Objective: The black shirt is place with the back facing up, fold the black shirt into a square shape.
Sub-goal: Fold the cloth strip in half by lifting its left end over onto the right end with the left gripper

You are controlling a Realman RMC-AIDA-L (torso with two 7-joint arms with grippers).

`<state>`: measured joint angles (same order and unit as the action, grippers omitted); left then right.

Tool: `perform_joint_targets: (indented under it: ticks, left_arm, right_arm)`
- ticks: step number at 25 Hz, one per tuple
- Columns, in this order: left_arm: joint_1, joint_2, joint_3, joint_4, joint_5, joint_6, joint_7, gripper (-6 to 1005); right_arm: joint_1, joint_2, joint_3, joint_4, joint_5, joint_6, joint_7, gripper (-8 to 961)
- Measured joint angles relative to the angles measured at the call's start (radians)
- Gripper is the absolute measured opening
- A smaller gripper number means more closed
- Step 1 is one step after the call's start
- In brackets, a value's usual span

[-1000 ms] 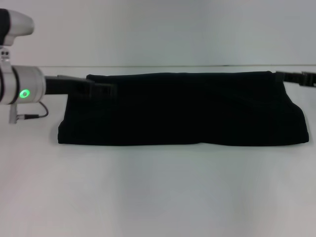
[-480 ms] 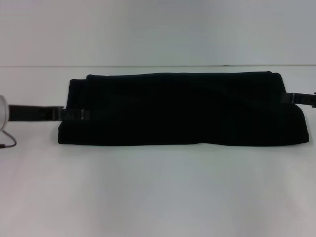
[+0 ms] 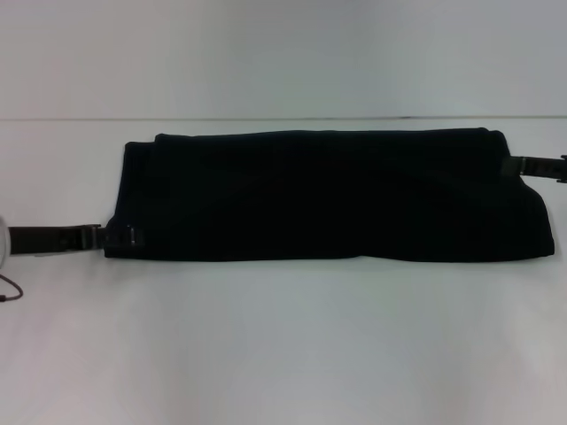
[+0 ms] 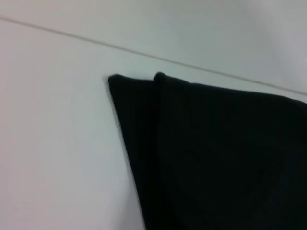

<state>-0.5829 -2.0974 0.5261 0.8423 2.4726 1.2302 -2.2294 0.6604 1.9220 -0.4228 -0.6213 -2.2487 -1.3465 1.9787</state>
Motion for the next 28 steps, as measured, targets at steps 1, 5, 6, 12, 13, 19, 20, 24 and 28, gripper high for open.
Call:
perform_joint_targets:
  ticks: [1,5,6,12,13,19,20,24,28]
  left_arm:
    - [-0.001,-0.001,0.001,-0.004,-0.002,0.003,0.008,909]
    - [-0.010,-0.003,0.001,-0.007,-0.009,0.020,0.031,905]
    - [-0.014,-0.004,0.002,-0.007,-0.009,0.023,0.036,904]
    - [-0.020,-0.002,0.046,-0.007,0.000,0.007,0.044,898]
    - [-0.020,-0.001,0.051,-0.007,0.002,-0.002,0.044,897]
    - [-0.020,0.004,0.054,-0.013,0.009,-0.025,0.046,771]
    - [-0.020,0.004,0.054,-0.013,0.011,-0.026,0.046,740]
    - [-0.020,0.005,0.055,-0.014,0.015,-0.027,0.046,564]
    - [-0.020,0.006,0.055,-0.014,0.017,-0.028,0.047,327]
  right_arm:
    - [0.001,0.000,0.000,0.000,0.000,0.003,0.000,689]
    - [0.001,0.000,-0.001,0.000,0.000,0.006,0.002,689]
    - [-0.001,0.000,-0.001,0.000,0.000,0.007,0.002,689]
    - [-0.007,0.003,0.000,0.000,0.000,0.008,0.001,689]
    - [-0.008,0.003,0.000,0.000,0.000,0.008,0.000,689]
    - [-0.015,-0.004,-0.001,0.000,-0.012,0.005,0.002,685]
    - [-0.016,-0.006,-0.001,0.000,-0.020,0.004,0.002,685]
    - [-0.017,-0.017,-0.002,0.000,-0.065,0.009,0.026,684]
    - [-0.016,-0.029,-0.002,0.000,-0.121,0.014,0.072,683]
